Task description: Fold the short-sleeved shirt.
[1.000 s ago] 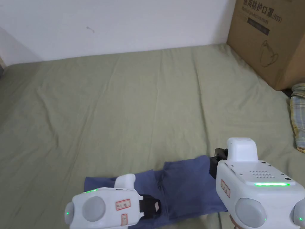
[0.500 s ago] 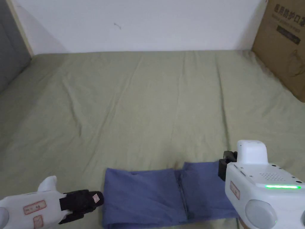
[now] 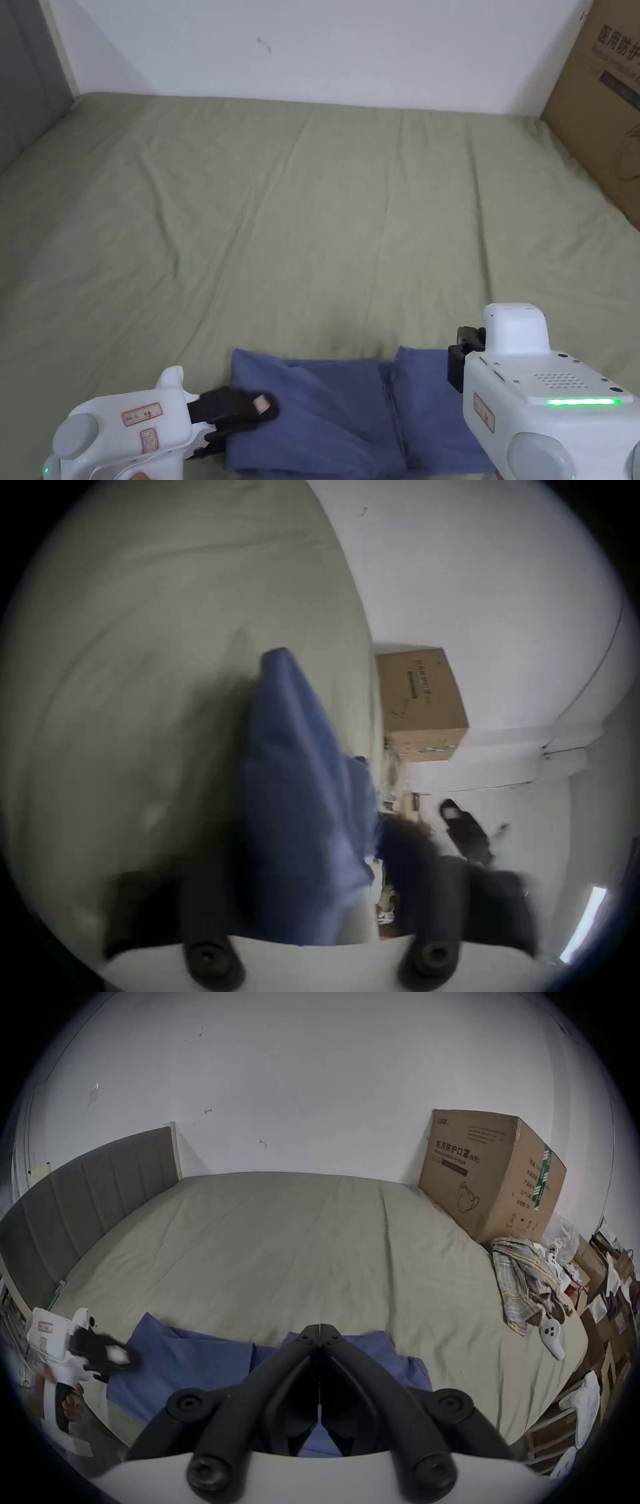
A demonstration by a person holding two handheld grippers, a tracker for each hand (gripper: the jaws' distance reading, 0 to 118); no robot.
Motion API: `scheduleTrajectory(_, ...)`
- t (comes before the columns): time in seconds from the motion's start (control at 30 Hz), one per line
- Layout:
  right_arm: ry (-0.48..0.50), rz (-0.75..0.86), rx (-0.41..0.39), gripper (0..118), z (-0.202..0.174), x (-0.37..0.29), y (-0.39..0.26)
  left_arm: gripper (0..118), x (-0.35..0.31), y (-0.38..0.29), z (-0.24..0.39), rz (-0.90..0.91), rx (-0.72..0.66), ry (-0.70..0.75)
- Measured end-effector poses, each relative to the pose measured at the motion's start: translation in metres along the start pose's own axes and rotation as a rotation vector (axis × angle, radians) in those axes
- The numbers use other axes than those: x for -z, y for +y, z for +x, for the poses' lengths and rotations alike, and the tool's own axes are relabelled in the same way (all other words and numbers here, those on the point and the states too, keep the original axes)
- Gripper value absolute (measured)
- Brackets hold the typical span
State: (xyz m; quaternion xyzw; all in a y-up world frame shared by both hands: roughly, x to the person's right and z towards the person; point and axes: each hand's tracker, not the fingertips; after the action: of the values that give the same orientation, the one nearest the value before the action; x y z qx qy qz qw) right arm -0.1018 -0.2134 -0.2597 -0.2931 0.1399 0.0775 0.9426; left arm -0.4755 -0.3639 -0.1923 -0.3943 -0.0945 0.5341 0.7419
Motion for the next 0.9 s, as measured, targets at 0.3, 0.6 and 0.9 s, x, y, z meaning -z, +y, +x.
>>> scheduleTrajectory(0.3, 0.01, 0.031, -0.002, 1, -0.004, -0.003, 0.012, 10, -0.036, 0.006, -0.012, -0.044, 0.046, 0.0)
scheduleTrajectory(0.6, 0.021, 0.026, -0.017, 1, -0.014, -0.001, 0.007, 10, -0.116, 0.028, -0.023, 0.031, 0.065, 0.144)
scheduleTrajectory(0.9, 0.035, 0.017, -0.008, 1, -0.009, -0.003, -0.001, 10, -0.12, 0.019, 0.045, 0.088, 0.16, 0.226)
